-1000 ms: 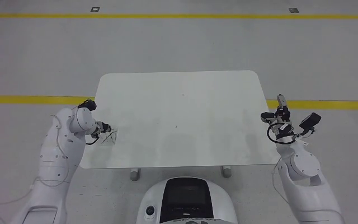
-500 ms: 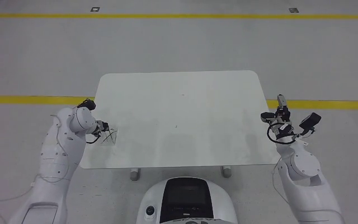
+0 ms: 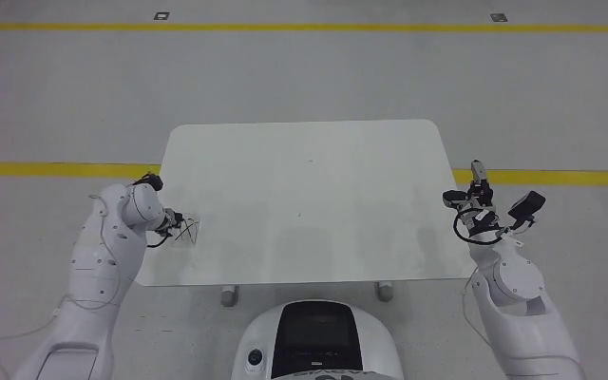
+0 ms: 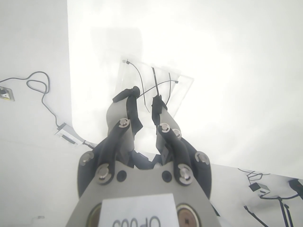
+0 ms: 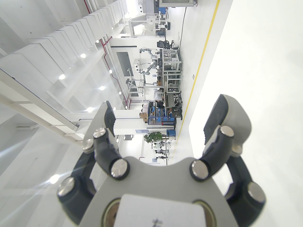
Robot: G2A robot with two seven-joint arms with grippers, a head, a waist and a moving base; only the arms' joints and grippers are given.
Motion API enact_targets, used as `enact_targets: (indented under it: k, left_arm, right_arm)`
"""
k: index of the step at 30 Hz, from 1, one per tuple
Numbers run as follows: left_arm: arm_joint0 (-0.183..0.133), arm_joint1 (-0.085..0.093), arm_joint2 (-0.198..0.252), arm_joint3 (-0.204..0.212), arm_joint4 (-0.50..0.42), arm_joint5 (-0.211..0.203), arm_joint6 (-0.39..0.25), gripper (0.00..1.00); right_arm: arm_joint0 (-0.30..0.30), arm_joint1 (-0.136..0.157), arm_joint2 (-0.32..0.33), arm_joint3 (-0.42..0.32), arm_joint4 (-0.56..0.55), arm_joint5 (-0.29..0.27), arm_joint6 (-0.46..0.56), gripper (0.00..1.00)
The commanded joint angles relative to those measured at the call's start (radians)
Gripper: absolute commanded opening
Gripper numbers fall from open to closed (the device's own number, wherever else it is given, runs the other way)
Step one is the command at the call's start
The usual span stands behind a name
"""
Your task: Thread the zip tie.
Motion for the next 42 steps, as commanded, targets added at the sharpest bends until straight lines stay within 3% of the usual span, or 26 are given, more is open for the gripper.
enact_targets:
  k: [1, 16, 24, 42]
  left_arm:
    - [-0.007, 0.000, 0.009, 0.015, 0.005, 0.007, -0.009, 0.19]
    - [-0.106, -0.017, 0.086, 0.179, -0.038, -0.011, 0.024, 0.19]
    - [-0.159, -0.028, 0.133, 0.259, -0.043, -0.007, 0.035, 0.12]
    - [-0.250, -0.052, 0.216, 0.419, -0.089, -0.025, 0.081, 0.07]
  right_arm:
    - [0.000, 0.000, 0.000, 0.000, 0.000, 0.000, 0.000, 1.00]
    - [0.000, 0.000, 0.000, 0.000, 0.000, 0.000, 0.000, 1.00]
    - [0.000, 0.000, 0.000, 0.000, 0.000, 0.000, 0.000, 1.00]
    - [0.000, 0.000, 0.000, 0.000, 0.000, 0.000, 0.000, 1.00]
